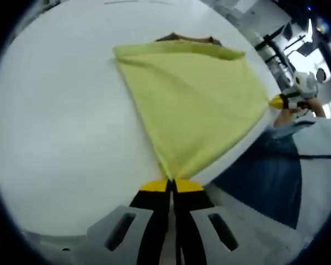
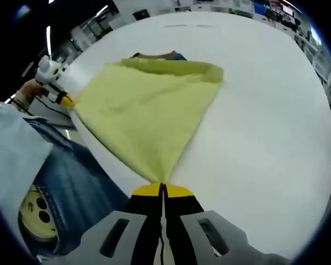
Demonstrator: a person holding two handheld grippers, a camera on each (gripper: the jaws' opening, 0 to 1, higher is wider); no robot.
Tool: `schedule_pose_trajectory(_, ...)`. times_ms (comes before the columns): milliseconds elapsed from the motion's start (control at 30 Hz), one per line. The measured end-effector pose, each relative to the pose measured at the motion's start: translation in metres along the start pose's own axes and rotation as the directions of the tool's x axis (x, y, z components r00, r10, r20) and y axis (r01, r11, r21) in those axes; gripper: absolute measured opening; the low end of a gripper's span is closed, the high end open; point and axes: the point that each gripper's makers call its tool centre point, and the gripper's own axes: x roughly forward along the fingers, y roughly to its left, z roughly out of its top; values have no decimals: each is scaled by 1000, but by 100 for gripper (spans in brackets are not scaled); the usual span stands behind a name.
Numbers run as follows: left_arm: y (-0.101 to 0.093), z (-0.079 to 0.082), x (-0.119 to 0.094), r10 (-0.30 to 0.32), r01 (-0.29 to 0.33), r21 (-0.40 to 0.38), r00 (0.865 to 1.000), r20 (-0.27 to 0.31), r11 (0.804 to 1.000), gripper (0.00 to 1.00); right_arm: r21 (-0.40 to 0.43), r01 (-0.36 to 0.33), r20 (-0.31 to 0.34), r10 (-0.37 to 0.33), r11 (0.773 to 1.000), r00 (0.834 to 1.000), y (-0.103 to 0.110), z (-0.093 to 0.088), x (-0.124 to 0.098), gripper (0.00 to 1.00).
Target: Fold the garment on the visible template until the final outline fits inside the template.
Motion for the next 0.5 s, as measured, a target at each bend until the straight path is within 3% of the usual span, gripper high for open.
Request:
schedule_pose_trajectory(333, -1, -3, 0, 21, -18, 64, 999, -38, 998, 0, -59, -12, -28, 10, 998, 1000, 3, -2, 1, 2)
schedule_pose_trajectory(500, -2, -4, 0, 13, -11, 69, 999, -33, 998, 0, -80, 10, -26, -12, 997, 1000, -2, -1, 1, 9)
